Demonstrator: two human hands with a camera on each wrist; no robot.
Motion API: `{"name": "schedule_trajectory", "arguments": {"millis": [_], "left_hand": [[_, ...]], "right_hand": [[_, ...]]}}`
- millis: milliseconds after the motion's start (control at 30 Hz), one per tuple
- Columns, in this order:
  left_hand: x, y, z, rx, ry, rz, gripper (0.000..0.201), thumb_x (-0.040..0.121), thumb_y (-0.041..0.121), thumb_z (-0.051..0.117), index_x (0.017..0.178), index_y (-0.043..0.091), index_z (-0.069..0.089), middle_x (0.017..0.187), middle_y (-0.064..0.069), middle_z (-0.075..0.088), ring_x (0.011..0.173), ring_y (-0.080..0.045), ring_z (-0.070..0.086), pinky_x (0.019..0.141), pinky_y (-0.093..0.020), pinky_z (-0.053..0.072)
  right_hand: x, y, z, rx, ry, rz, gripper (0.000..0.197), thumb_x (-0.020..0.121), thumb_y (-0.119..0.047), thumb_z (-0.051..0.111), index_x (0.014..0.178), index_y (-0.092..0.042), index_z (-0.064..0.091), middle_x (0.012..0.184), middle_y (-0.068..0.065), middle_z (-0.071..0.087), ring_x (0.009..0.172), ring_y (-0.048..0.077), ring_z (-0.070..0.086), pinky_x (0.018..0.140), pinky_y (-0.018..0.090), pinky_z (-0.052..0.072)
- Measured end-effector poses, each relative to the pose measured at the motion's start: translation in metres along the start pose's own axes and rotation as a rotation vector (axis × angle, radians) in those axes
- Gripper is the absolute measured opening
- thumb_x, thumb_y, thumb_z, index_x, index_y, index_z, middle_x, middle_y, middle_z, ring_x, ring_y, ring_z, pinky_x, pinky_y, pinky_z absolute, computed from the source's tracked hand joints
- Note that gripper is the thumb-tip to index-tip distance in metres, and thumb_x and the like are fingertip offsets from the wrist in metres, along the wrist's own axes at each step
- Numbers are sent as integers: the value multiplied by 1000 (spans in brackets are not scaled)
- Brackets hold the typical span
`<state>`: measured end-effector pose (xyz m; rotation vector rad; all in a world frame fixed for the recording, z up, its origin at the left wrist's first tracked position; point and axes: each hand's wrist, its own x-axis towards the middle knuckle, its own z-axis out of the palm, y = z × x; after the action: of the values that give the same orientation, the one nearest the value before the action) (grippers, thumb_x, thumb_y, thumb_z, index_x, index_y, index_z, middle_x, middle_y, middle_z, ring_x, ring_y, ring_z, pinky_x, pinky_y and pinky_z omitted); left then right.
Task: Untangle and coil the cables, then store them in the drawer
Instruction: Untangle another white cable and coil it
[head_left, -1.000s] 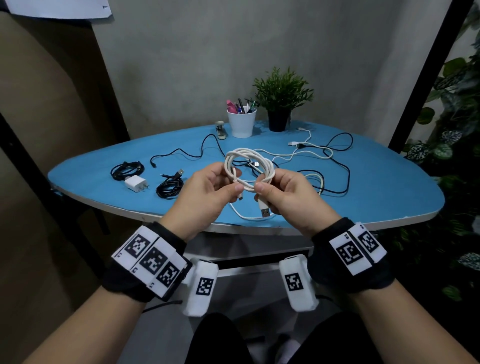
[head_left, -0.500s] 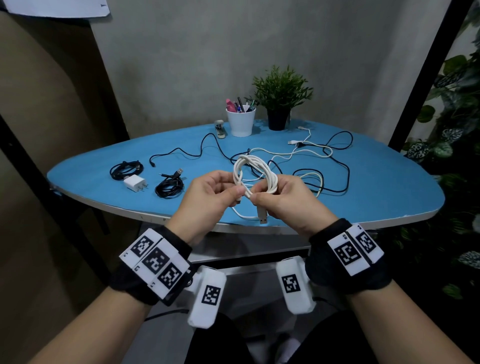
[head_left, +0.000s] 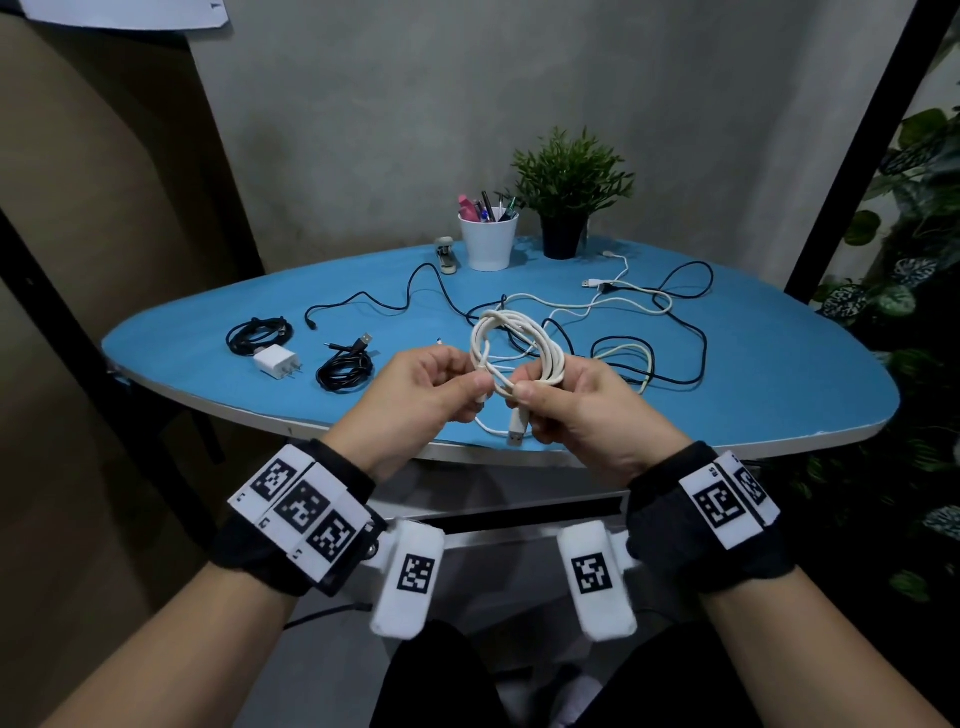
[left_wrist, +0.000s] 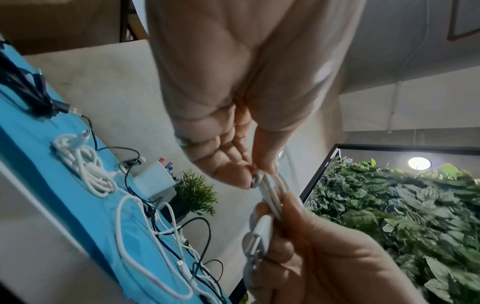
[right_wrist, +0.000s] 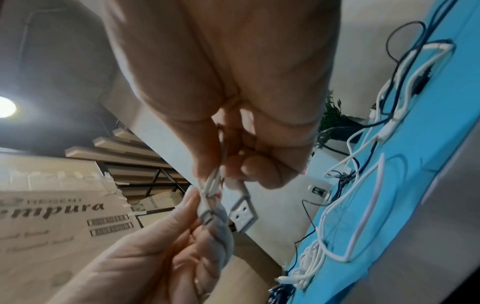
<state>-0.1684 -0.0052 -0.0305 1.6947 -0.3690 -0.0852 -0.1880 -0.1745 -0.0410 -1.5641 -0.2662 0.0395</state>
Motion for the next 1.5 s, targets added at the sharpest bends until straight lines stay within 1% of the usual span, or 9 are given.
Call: {"name": "schedule_trajectory", "arguments": {"millis": [133, 300, 433, 600, 833, 1100, 1300, 1433, 1500], "left_hand": [[0, 1, 1, -150, 1, -85, 6, 88, 1, 57, 82, 3, 58, 62, -4, 58, 50, -8, 53, 50, -14, 47], [1, -1, 2, -301, 11, -122, 9, 87, 2, 58, 94, -4, 56, 72, -9, 56, 54, -9, 57, 55, -15, 53], [0, -1, 11, -418, -2, -117, 7, 91, 5, 52, 86, 2, 56, 71, -4, 58, 58, -5, 56, 56, -13, 51], [-2, 2, 18, -436, 4, -59, 8, 94, 7, 48, 88, 9, 52, 65, 2, 56, 53, -4, 46, 49, -13, 41], [-2, 2, 15, -519, 28, -60, 5, 90, 8, 52, 93, 11, 56, 75, -4, 58, 58, -8, 43, 47, -14, 36], [-2, 0, 22, -593, 104, -4, 18, 75, 19, 61, 92, 13, 59, 75, 0, 65, 75, -15, 54, 67, -23, 41], [-4, 3, 25, -701, 110, 6, 4, 88, 10, 53, 90, 10, 56, 70, -1, 63, 67, -19, 58, 48, -26, 53], [-2, -1, 26, -611, 183, 66, 15, 79, 16, 60, 92, 9, 56, 76, -5, 61, 74, -25, 56, 62, -33, 49], [-1, -2, 26, -605, 199, 66, 10, 84, 11, 58, 92, 8, 54, 75, -5, 60, 68, -19, 59, 56, -28, 50]], "right_hand": [[1, 1, 0, -141, 30, -23, 9, 91, -2, 55, 82, -5, 56, 64, 10, 49, 47, 6, 44, 48, 17, 38], [3, 2, 2, -122, 24, -26, 5, 91, -3, 56, 86, -2, 56, 63, 8, 49, 47, 5, 45, 49, 18, 40], [3, 1, 1, -48, -19, -22, 9, 91, -4, 55, 82, -7, 55, 63, 3, 52, 50, 8, 45, 51, 21, 40], [1, 1, 0, 67, -55, -4, 13, 91, -7, 54, 79, -13, 55, 65, -2, 54, 53, 10, 48, 52, 21, 41], [0, 0, 9, 109, -62, 18, 11, 91, -6, 54, 81, -11, 54, 61, 0, 52, 49, 9, 50, 52, 21, 42], [2, -6, 9, 159, -91, 43, 11, 90, -7, 56, 80, -10, 56, 68, 5, 56, 50, 9, 51, 55, 24, 40], [2, -6, 14, 225, -84, 51, 13, 89, -4, 55, 77, -9, 54, 61, -1, 63, 48, 9, 54, 49, 19, 40], [2, -4, 16, 237, -42, 49, 13, 90, -3, 56, 78, -9, 53, 59, 0, 59, 49, 10, 54, 47, 19, 40], [2, -3, 18, 235, -40, 51, 14, 90, -2, 55, 78, -10, 52, 59, 0, 60, 48, 10, 54, 47, 18, 39]]}}
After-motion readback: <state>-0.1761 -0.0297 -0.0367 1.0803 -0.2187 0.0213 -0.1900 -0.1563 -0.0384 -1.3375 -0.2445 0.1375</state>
